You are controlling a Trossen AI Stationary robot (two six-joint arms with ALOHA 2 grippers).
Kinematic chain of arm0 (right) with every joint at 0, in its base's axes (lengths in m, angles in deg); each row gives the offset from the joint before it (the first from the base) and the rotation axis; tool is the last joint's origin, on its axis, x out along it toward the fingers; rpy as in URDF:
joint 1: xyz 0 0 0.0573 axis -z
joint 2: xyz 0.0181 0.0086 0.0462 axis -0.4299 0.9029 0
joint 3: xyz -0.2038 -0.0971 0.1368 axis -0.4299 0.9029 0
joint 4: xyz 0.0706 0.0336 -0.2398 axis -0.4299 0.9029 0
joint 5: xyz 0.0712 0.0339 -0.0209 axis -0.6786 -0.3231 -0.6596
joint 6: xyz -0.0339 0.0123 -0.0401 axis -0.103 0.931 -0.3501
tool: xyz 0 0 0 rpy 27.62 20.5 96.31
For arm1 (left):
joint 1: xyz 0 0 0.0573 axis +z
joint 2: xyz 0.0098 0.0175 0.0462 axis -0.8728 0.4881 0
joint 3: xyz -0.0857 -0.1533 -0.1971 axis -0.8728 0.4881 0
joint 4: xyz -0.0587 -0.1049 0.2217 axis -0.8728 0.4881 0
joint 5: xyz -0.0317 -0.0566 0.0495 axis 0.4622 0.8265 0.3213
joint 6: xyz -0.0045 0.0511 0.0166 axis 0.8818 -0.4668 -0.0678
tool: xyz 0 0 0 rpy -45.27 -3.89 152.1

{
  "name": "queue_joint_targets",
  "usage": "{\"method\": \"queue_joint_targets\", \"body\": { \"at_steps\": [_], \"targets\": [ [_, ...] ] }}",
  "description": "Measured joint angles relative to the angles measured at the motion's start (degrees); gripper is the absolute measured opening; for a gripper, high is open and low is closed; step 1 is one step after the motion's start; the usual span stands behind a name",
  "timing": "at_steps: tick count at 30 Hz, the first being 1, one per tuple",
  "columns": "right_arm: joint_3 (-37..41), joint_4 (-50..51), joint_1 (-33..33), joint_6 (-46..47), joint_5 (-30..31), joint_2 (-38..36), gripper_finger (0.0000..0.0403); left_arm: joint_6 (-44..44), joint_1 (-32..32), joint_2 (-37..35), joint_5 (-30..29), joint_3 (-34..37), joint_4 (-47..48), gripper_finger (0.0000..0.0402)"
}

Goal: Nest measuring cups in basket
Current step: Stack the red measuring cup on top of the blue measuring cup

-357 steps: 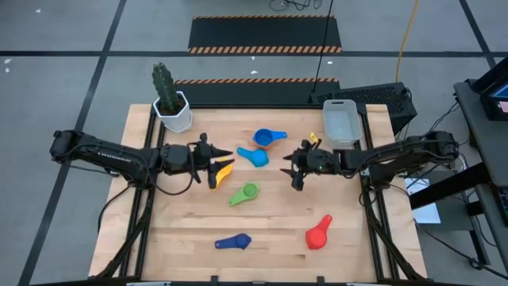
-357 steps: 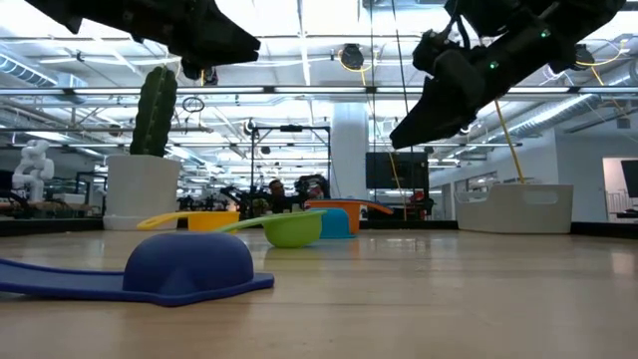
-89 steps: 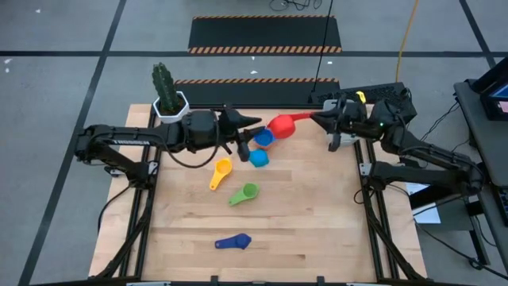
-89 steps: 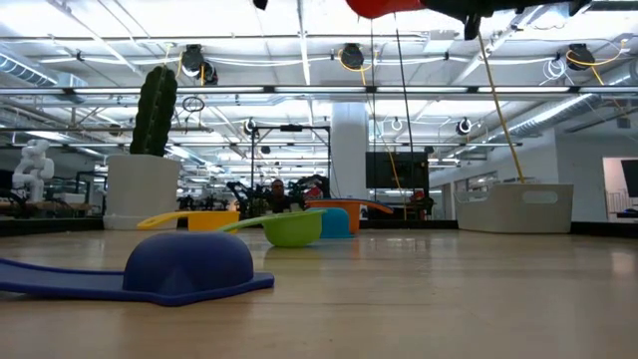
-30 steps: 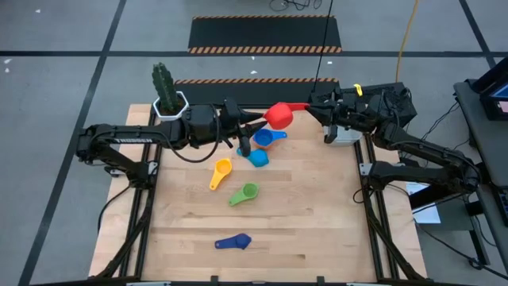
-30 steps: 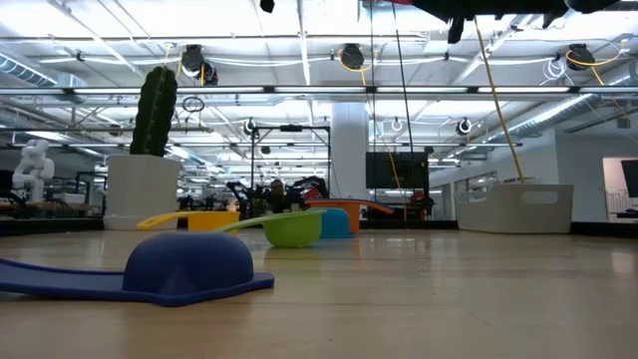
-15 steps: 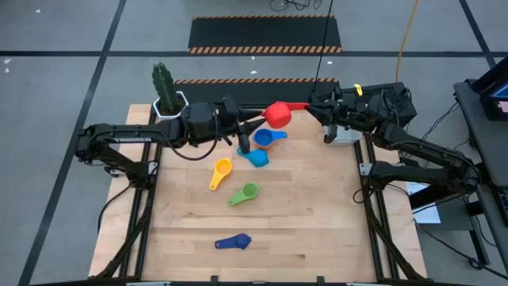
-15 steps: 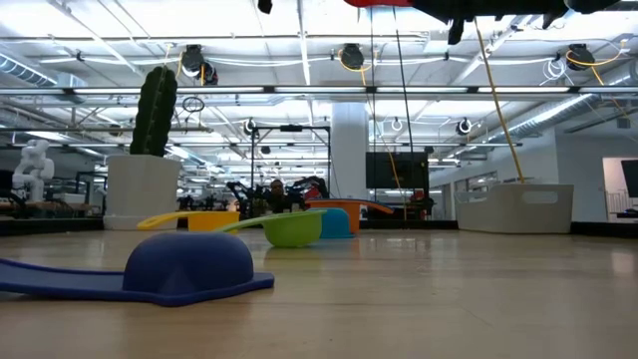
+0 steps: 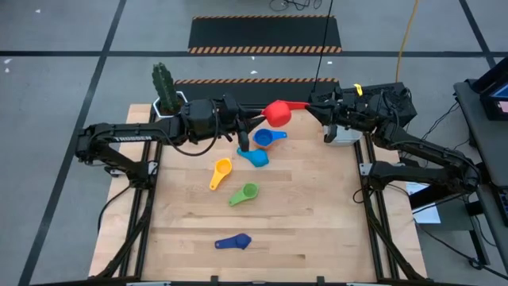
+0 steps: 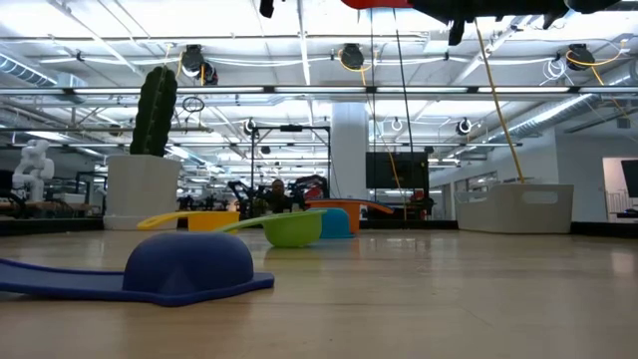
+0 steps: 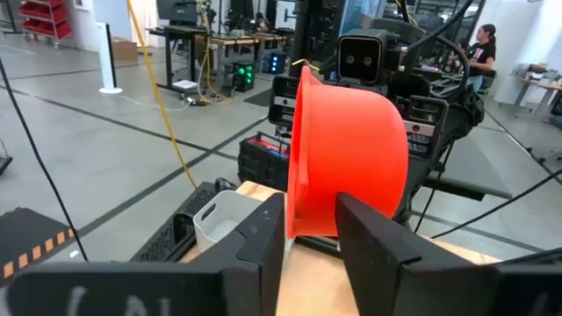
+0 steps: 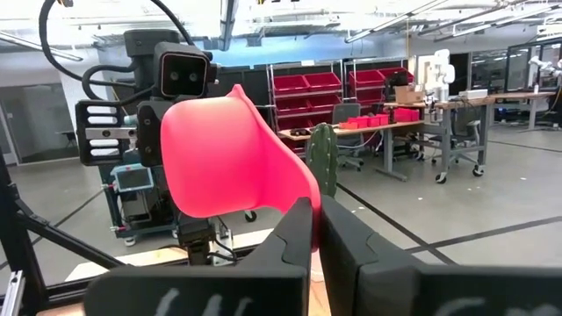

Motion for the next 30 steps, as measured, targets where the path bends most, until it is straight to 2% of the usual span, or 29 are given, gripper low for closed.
{"method": "queue_joint_targets", "body": {
  "at_steps": [8,30],
  "targets": [
    [0.0,0.5,0.0,0.0,-0.2,0.0,0.0,-0.5,0.1,-1.8,0.0,0.1,3.3,0.005],
    [0.0,0.4,0.0,0.9,-0.1,0.4,0.0,-1.4,1.2,-1.6,1.5,0.1,4.5,0.0047]
  ]
}}
